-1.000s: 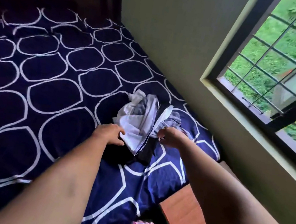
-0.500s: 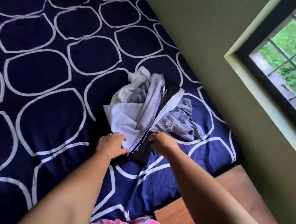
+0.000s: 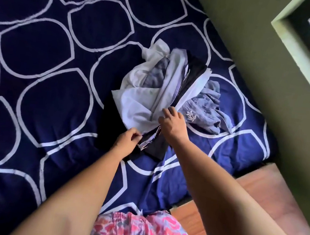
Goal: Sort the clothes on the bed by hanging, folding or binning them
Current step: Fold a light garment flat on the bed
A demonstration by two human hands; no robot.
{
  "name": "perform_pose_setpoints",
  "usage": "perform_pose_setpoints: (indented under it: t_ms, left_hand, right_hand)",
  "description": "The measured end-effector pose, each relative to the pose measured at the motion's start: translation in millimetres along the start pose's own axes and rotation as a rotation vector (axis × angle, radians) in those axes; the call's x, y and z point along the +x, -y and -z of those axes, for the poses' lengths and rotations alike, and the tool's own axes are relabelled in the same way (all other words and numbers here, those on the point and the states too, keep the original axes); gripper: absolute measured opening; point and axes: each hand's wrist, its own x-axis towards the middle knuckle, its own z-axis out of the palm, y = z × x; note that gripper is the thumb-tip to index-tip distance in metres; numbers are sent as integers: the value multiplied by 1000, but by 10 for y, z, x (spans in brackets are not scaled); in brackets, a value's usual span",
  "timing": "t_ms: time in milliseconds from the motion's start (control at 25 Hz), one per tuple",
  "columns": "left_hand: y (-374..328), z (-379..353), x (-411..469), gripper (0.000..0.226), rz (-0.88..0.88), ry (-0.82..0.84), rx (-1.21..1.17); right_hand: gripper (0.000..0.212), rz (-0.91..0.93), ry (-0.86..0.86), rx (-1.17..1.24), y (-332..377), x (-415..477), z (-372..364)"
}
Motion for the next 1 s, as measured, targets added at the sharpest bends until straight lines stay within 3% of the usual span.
perform_pose_setpoints:
  t_ms: [120,200,360,680,800,1000]
  left_hand:
    - [-107,275,11,17,118,-151,-302]
    - [-314,549,-6,14,127,-210,-503]
    - [-926,1227,-125,14,-4,-271,-685]
    - [-2094,2598,-1120,12,-456,-384,-659]
    - [-2335,2972,-1500,24,-594,-366,-510]
    - [-2314,3421,-1997,32,-691,-440,-163]
  right_hand:
    - [9,4,-73,32,-16,148,275]
    - [18,-5,-83,48,23,242,577]
    - [25,-27,-196,21,157,276,1325]
    - [16,-128,-436,303,569,-89,3096]
    - [21,-153,-509,448,767,-338,3628]
    - [28,-146,-628,455,1119,-831,4081]
